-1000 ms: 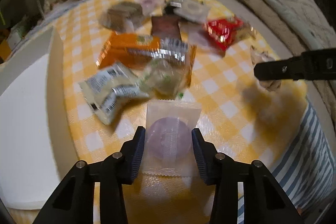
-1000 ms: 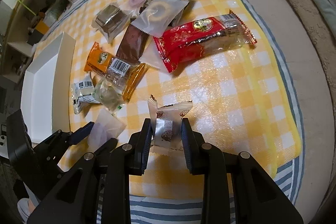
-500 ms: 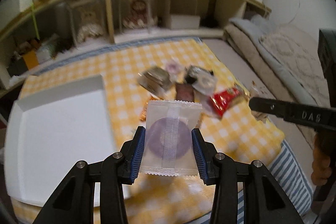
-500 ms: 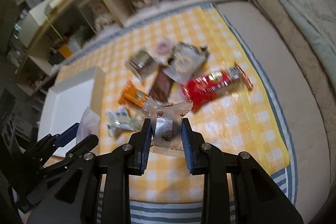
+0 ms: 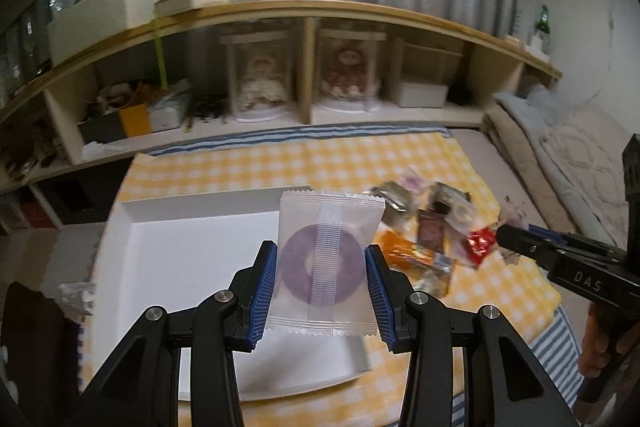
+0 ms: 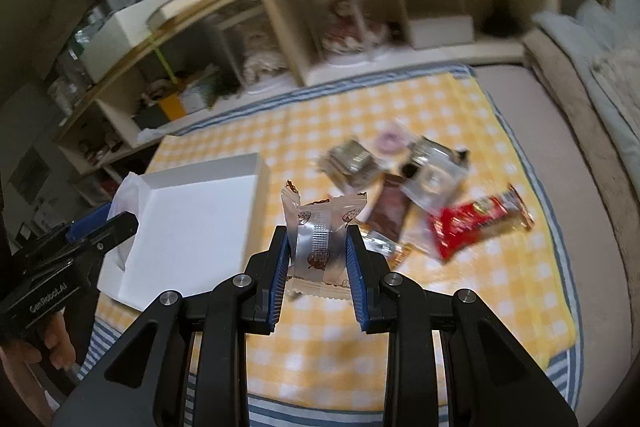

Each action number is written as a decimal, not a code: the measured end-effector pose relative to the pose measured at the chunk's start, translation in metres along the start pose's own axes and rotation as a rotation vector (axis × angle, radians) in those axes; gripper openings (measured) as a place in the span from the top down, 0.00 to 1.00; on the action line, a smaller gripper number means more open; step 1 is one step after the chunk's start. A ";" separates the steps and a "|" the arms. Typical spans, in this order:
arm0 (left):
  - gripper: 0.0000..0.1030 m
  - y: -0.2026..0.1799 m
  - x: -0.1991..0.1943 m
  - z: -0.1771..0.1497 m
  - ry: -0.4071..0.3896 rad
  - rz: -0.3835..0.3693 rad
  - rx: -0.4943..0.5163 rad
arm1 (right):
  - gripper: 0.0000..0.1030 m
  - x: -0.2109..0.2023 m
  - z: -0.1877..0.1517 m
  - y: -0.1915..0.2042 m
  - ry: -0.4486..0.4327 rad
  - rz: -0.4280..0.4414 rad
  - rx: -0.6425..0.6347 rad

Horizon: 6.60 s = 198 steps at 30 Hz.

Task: Organize snacks
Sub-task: 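Carry both packets over the white tray and open both tools, then lift both tools out of the tray back toward the snack pile, then grasp orange packet with left tool while right tool grasps red packet, then lift and carry both held packets over the white tray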

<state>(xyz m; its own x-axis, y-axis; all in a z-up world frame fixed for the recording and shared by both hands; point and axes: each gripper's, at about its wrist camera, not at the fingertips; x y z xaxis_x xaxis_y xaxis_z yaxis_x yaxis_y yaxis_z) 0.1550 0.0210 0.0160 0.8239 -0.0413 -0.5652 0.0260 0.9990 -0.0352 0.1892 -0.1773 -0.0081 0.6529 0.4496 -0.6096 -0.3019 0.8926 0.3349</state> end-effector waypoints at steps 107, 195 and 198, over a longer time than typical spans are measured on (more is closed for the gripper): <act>0.00 -0.023 0.042 0.008 0.071 -0.100 -0.063 | 0.00 0.000 0.008 -0.076 0.024 -0.215 0.118; 0.68 -0.092 0.144 0.051 0.129 -0.138 -0.080 | 0.67 -0.001 0.025 -0.100 -0.083 -0.111 0.144; 0.68 -0.070 0.118 0.051 0.100 -0.139 -0.090 | 0.67 -0.004 0.026 -0.081 -0.098 -0.082 0.118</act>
<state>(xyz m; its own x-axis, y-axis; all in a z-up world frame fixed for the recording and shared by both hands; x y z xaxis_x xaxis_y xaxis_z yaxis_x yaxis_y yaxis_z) 0.2796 -0.0529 -0.0063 0.7555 -0.1845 -0.6286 0.0813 0.9785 -0.1895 0.2292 -0.2526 -0.0137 0.7381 0.3652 -0.5673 -0.1653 0.9131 0.3727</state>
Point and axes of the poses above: each gripper's, at about its wrist camera, not at the fingertips, and x roughly the way its jaws point, y to its left, z to its top, and after that the axes turned 6 degrees about -y, right-handed
